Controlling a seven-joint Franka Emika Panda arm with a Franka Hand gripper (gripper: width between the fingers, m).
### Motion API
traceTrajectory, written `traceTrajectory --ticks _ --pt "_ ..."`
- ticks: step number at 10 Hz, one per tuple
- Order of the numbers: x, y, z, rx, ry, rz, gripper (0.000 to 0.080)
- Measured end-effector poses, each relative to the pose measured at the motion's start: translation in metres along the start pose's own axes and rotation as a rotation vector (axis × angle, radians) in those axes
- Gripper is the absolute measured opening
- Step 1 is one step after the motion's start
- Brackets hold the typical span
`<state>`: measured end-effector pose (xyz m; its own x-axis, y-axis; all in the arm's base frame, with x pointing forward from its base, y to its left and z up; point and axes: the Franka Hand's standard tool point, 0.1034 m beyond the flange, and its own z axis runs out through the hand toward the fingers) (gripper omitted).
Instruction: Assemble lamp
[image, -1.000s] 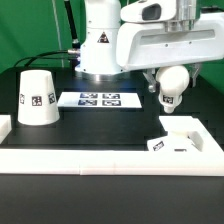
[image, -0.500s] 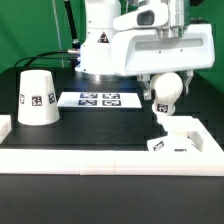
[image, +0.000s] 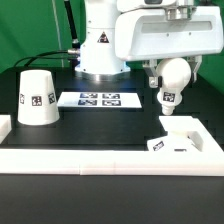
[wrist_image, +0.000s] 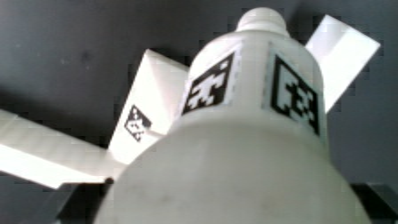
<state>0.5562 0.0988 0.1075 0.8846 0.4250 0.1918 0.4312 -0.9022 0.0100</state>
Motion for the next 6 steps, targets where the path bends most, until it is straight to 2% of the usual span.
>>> traceTrajectory --ticks 4,6 --pt "0.001 0.001 -0.001 -0.001 -0.001 -0.009 0.0576" --pt "0.015 0.01 -0.019 -0.009 0.015 -0.042 0.0576"
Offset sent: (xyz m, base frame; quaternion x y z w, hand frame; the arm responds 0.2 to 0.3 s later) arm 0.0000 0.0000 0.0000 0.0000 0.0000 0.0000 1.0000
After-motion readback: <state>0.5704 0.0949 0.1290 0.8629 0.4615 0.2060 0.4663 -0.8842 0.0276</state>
